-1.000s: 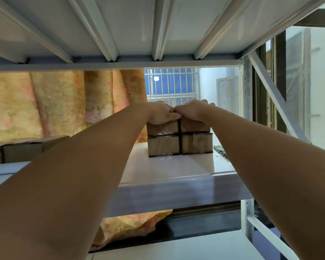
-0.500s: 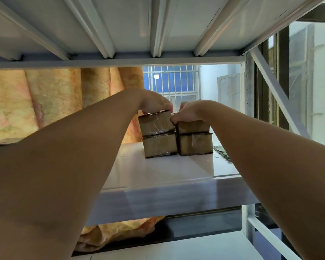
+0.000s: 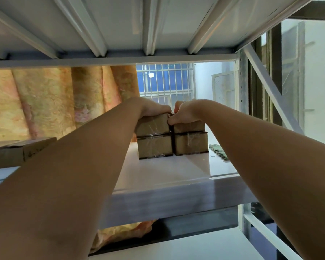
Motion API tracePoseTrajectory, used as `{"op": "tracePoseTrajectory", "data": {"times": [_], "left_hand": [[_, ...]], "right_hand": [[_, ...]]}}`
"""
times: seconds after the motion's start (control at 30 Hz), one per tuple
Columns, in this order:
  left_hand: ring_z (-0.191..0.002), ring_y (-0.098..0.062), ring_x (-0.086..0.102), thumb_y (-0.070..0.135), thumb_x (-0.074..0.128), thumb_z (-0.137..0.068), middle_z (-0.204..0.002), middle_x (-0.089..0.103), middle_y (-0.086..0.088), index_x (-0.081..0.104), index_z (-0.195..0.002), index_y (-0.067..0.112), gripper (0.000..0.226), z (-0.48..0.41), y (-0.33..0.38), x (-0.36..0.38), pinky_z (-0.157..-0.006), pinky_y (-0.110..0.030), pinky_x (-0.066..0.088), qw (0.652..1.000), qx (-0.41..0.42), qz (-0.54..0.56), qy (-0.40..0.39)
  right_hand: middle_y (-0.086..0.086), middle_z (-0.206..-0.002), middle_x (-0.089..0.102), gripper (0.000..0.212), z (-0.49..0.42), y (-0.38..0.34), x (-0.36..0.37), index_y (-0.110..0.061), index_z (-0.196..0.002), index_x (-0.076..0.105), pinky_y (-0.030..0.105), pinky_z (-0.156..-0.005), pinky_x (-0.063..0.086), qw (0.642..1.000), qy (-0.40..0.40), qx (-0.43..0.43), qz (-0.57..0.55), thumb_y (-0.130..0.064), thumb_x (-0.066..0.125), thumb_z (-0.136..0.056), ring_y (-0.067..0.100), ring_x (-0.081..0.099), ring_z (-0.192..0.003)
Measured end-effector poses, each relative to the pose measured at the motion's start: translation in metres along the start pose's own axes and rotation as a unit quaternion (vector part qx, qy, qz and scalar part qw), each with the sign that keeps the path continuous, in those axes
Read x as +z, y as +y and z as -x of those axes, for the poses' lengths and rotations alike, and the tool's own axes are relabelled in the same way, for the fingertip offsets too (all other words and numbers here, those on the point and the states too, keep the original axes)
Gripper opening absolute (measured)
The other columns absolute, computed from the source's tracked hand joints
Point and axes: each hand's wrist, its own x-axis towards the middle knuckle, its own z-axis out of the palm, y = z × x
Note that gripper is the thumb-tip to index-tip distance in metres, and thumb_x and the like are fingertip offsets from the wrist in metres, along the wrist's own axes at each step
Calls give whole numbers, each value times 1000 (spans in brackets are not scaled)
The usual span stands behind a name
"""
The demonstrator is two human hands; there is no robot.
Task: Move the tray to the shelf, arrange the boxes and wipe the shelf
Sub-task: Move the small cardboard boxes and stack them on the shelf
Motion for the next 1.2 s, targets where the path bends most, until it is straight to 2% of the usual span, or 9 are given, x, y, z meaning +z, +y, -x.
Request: {"op": "tracePoseTrajectory", "data": {"times": [0.07,0.17,0.23,0.43,0.57,0.7,0.87,1.03,1.2], "left_hand": [[-79,-25,59,54,52,-85,-91,60,-12,57,-82,15,40,2,-1,1,-75,-33,49,1000,-5,24,5],[-98,-29,61,50,51,-85,-105,61,-13,56,-79,15,35,0,0,4,-92,-39,48,998,3,46,42],[-91,-29,60,48,52,-85,-99,59,-13,56,-82,14,34,0,1,6,-90,-38,47,996,6,63,58],[-91,-28,60,47,60,-77,-102,56,-12,50,-88,13,37,2,-3,4,-85,-37,50,982,36,114,148],[-100,-29,59,55,57,-75,-109,57,-11,43,-106,16,51,13,-14,-4,-92,-40,48,967,65,159,190],[-105,-29,58,64,53,-55,-118,57,-10,43,-130,18,88,27,-27,-16,-93,-42,51,962,56,141,226],[-108,-30,54,62,54,-68,-123,53,-11,42,-133,17,80,38,-47,-34,-81,-35,46,965,33,85,245],[-101,-31,57,62,59,-72,-118,55,-12,44,-129,14,76,46,-75,-54,-90,-41,50,969,2,46,245],[-78,-27,57,60,61,-72,-102,59,-12,56,-107,13,58,56,-113,-69,-69,-34,48,972,-34,35,232]], "right_hand": [[11,-137,45,69,2,1,1,-18,-144,30,36,-84,40,1000,15,-3,-3,-51,50,-87,29,46,-120],[11,-142,41,67,5,4,7,-21,-144,34,39,-96,37,999,48,-3,-1,-53,48,-87,30,35,-132],[10,-145,40,64,7,6,9,-22,-143,38,40,-101,35,998,68,-8,3,-53,47,-87,30,31,-135],[9,-143,39,70,13,9,27,-28,-141,44,40,-95,43,985,160,23,-55,-60,51,-79,32,48,-122],[7,-139,41,68,17,9,40,-30,-139,46,37,-88,45,966,250,21,-68,-62,52,-79,34,51,-118],[3,-139,40,64,22,5,36,-31,-137,46,37,-88,43,940,320,23,-119,-60,51,-81,33,47,-121],[-1,-138,41,65,25,-19,33,-33,-137,45,38,-91,43,926,333,-18,-178,-65,49,-81,30,48,-121],[2,-136,43,69,19,-63,33,-31,-136,47,40,-91,44,925,313,-56,-208,-70,46,-80,32,51,-119],[3,-125,45,66,14,-111,37,-29,-131,53,36,-80,40,930,284,-59,-225,-70,45,-79,33,54,-110]]}}
